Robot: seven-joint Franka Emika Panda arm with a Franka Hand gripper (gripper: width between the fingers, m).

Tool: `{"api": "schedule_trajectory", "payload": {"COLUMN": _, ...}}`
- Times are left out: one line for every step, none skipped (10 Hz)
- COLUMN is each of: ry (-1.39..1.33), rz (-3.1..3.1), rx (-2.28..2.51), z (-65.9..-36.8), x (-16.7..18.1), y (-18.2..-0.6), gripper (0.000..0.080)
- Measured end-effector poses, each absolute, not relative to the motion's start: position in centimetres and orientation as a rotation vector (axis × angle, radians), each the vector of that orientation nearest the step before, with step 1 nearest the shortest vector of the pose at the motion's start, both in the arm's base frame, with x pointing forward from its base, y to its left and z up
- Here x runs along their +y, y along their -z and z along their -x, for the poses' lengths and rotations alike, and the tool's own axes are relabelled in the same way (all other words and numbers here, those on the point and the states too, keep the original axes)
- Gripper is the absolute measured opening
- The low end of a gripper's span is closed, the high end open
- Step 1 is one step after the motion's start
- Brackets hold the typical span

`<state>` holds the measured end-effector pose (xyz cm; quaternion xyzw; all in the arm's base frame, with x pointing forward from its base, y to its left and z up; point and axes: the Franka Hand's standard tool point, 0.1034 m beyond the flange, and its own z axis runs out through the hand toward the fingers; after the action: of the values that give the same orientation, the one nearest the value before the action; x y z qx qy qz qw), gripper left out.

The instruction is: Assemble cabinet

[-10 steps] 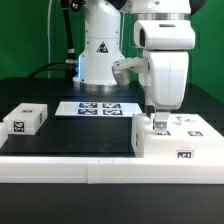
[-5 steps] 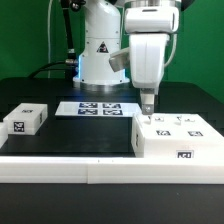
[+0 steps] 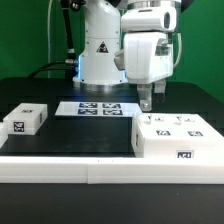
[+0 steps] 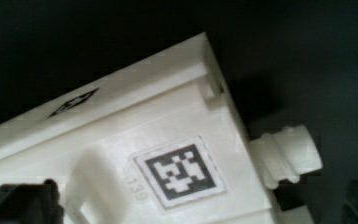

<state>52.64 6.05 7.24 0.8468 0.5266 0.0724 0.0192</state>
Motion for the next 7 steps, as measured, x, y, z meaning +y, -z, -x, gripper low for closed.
{"api": "schedule_trajectory", "payload": {"ry": -0.229, "rz": -2.713, "rx": 1.511, "z": -52.6, "x": 6.1, "y": -7.2, "gripper": 0.0797}}
{"api": "schedule_trajectory", "payload": {"ry": -0.242, "rz": -2.752, "rx": 1.444, "z": -52.6, "x": 6.1, "y": -7.3, "gripper": 0.0797}}
{"api": "schedule_trajectory", "payload": {"ry": -0.313, "rz": -2.893, "rx": 1.164, "z": -52.3, "x": 5.6, "y": -7.5, "gripper": 0.0797}}
{"api": "schedule_trajectory", "payload": {"ry": -0.346, "rz": -3.019, "rx": 0.861, "z": -50.8, "x": 5.7, "y": -7.5, "gripper": 0.0797}}
{"api": "schedule_trajectory", "payload": {"ry": -0.357, "rz": -3.088, "rx": 0.664, "z": -50.1, "x": 6.3, "y": -7.3, "gripper": 0.0797}}
{"api": "schedule_trajectory", "payload": {"ry": -0.344, "rz": -3.148, "rx": 0.464, "z": -49.6, "x": 6.5, "y": -6.9, "gripper": 0.0797}}
{"api": "schedule_trajectory", "payload": {"ry": -0.348, "rz": -3.179, "rx": 0.321, "z": -49.4, "x": 6.6, "y": -6.6, "gripper": 0.0797}}
